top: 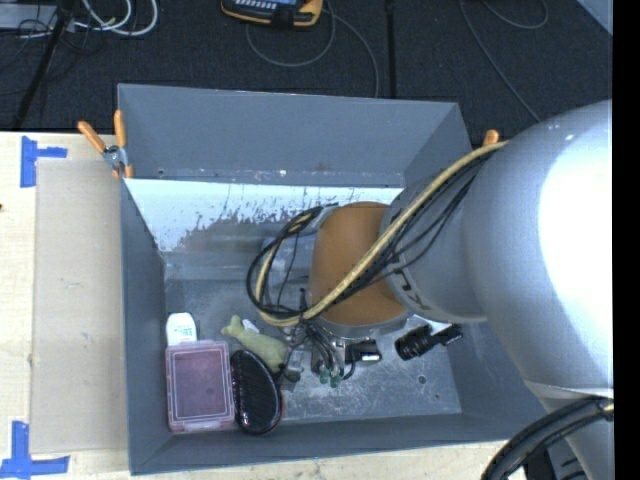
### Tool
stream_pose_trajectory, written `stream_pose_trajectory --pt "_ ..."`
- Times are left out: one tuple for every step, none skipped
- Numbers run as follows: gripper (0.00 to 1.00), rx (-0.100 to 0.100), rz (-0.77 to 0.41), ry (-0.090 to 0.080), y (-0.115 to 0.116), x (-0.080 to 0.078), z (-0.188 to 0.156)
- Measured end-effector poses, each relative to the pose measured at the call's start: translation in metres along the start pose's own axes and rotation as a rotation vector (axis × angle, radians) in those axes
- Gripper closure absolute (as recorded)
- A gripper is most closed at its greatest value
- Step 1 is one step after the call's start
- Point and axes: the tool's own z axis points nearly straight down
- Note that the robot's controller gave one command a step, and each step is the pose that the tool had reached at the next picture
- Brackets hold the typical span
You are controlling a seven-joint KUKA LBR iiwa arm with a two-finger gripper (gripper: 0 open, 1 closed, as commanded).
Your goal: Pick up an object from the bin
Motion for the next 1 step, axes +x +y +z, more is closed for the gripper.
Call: stream_pose_trajectory --pt "1.00 0.001 0.050 0.000 0.0016 -0.0257 -0.1149"
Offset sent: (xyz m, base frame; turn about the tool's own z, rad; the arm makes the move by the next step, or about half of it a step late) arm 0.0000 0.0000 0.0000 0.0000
